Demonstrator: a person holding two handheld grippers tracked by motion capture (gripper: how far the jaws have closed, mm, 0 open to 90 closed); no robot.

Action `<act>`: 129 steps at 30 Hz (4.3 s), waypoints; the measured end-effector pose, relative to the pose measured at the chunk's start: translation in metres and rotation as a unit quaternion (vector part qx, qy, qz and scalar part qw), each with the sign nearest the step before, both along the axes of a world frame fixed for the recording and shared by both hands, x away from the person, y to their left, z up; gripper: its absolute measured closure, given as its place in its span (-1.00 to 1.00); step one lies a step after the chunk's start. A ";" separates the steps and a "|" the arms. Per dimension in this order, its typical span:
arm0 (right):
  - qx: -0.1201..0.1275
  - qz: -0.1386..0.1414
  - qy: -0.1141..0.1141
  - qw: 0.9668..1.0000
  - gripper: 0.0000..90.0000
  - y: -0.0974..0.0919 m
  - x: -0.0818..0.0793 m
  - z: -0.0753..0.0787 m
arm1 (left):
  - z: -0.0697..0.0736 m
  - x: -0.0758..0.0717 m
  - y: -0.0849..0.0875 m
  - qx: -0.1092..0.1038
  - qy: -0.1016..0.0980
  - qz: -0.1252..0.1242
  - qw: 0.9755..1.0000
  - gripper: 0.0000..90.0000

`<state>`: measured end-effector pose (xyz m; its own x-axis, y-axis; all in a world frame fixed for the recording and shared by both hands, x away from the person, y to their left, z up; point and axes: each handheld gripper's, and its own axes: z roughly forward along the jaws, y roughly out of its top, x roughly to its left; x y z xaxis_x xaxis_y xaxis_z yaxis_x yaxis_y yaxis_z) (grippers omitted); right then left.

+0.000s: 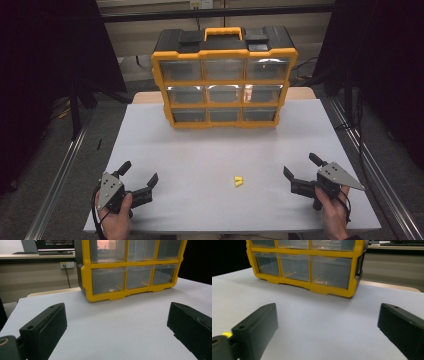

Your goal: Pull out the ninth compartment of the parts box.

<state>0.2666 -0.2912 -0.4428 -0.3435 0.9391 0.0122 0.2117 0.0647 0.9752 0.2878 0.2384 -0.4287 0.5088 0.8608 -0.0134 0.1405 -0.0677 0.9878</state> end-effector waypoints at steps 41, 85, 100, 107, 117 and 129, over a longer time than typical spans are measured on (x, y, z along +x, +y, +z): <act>-0.039 0.031 -0.020 0.999 -0.95 0.034 0.052 0.014 | 0.000 0.004 -0.003 0.005 0.008 0.003 1.000 -0.94; -0.156 0.040 -0.077 0.984 -0.95 0.048 0.131 0.037 | 0.001 0.007 -0.001 0.003 0.012 0.009 1.000 -0.96; -0.281 0.014 -0.125 0.951 -0.76 0.060 0.143 0.022 | 0.000 0.009 -0.004 0.006 0.009 0.001 1.000 -0.96; -0.387 0.013 -0.161 0.908 -0.70 0.063 0.147 0.019 | 0.001 0.009 -0.004 0.006 0.009 0.002 1.000 -0.96; -0.462 -0.008 -0.185 0.867 -0.54 0.065 0.154 0.009 | 0.001 0.008 -0.003 0.010 0.008 0.003 1.000 -0.96; -0.567 -0.009 -0.205 0.798 -0.05 0.059 0.163 -0.001 | 0.000 0.009 -0.002 0.012 0.009 0.002 1.000 -0.96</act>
<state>0.4300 -0.2325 -0.4437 -0.0864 0.2711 -0.9587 -0.0981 0.9553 0.2790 0.2966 0.2361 -0.4285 0.5057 0.8627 -0.0024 0.1581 -0.0900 0.9833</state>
